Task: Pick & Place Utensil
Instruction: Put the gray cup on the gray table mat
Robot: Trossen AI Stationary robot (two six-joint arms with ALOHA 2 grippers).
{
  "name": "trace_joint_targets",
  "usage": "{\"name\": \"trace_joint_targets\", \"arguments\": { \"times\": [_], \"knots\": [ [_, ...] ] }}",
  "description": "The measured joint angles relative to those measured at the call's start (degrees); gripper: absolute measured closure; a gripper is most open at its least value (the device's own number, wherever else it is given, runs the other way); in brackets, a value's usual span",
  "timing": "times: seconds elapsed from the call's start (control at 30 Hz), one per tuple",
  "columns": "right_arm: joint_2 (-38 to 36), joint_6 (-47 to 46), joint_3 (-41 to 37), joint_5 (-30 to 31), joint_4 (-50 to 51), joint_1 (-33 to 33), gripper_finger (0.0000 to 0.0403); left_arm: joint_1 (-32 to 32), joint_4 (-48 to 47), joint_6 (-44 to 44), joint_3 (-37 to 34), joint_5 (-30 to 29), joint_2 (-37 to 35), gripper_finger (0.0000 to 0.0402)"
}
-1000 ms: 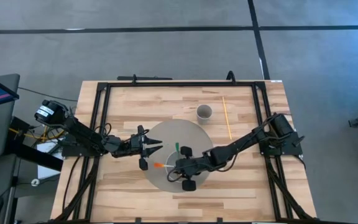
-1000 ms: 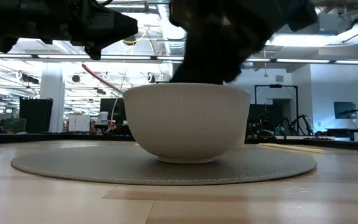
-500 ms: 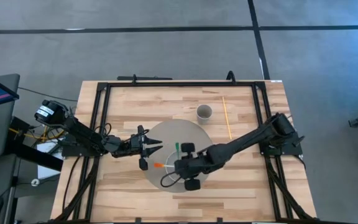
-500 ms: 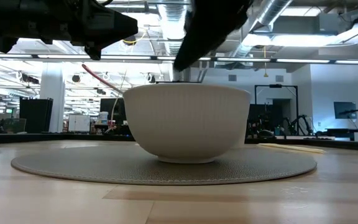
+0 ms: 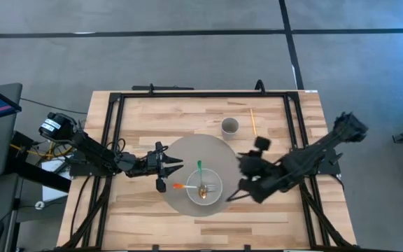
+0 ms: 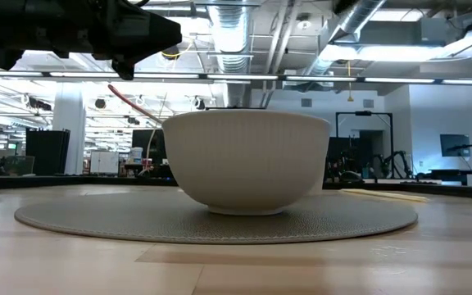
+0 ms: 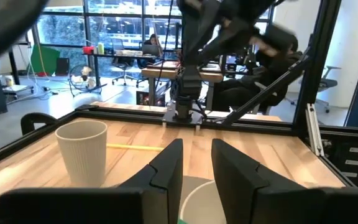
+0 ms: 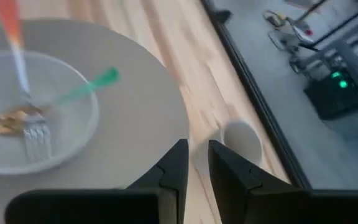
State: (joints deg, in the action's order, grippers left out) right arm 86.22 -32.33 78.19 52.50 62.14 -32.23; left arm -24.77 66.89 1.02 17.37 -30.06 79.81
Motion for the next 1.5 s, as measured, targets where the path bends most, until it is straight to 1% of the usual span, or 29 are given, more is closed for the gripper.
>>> {"name": "trace_joint_targets", "arguments": {
  "times": [0.07, 0.17, 0.23, 0.3, 0.37, 0.43, 0.5, 0.57, 0.63, 0.7, 0.8, 0.9, 1.17, 1.27, 1.33, 1.43, 1.5],
  "knots": [
    [-4.4, -3.4, -6.5, 0.8, -0.9, 0.1, 0.0347, 0.0, 0.0, 0.0, 0.0, 0.0, 0.0, 0.0315],
    [-10.6, -7.4, -16.1, 0.8, -5.3, 2.7, 0.0347, 0.5, 0.2, 0.0, 0.0, 0.0, 0.0, 0.0315],
    [-13.8, -7.4, -21.6, -0.3, -9.9, 5.7, 0.0347, 1.1, 0.6, 0.0, 0.0, 0.0, 0.0, 0.0315],
    [-16.1, -3.4, -25.9, -3.1, -16.3, 9.4, 0.0347, 1.9, 0.6, 0.0, 0.0, -0.1, 0.0, 0.0315],
    [-17.3, 3.0, -28.8, -8.0, -24.2, 13.8, 0.0347, 3.0, 0.8, 0.0, 0.0, -0.1, 0.0, 0.0315],
    [-17.2, 10.6, -30.3, -14.7, -33.5, 18.7, 0.0347, 4.1, 0.8, 0.0, 0.0, -0.1, 0.0, 0.0315],
    [-15.9, 17.8, -30.6, -21.5, -40.4, 23.5, 0.0347, 5.1, 0.9, 0.0, 0.0, -0.1, 0.0, 0.0315],
    [-13.9, 23.0, -30.5, -27.2, -45.6, 28.2, 0.0347, 5.7, 0.9, 0.0, 0.0, -0.1, 0.0, 0.0315],
    [-12.0, 25.4, -30.5, -32.8, -48.7, 32.7, 0.0347, 5.8, 0.9, 0.0, 0.0, -0.1, 0.0, 0.0315],
    [-10.0, 25.5, -30.5, -37.2, -49.3, 36.8, 0.0347, 5.6, 0.9, 0.0, 0.0, -0.1, 0.0, 0.0315],
    [-6.7, 24.4, -30.5, -40.7, -48.6, 41.2, 0.0347, 5.3, 0.9, 0.0, 0.0, -0.1, 0.0, 0.0315],
    [-4.1, 25.3, -30.5, -43.0, -49.2, 43.3, 0.0347, 5.2, 0.9, 0.0, 0.0, -0.1, 0.0, 0.0315],
    [-0.4, 25.9, -29.5, -43.3, -49.2, 43.7, 0.0347, 5.3, 0.9, 0.0, 0.0, -0.1, 0.0, 0.0315],
    [0.0, 27.5, -29.5, -43.2, -49.4, 43.7, 0.0349, 5.3, 0.9, 0.0, 0.0, -0.1, 0.0, 0.0315],
    [-0.3, 28.1, -29.5, -43.2, -49.4, 43.7, 0.036, 5.3, 0.9, 0.0, 0.0, -0.1, 0.0, 0.0315],
    [-0.8, 28.6, -28.7, -43.2, -48.6, 43.7, 0.0389, 5.3, 0.9, 0.0, 0.0, 0.0, 0.0, 0.0315],
    [-0.9, 29.7, -27.9, -43.2, -48.3, 43.5, 0.0393, 5.3, 0.9, 0.0, 0.0, 0.1, 0.0, 0.0315]
  ]
}}
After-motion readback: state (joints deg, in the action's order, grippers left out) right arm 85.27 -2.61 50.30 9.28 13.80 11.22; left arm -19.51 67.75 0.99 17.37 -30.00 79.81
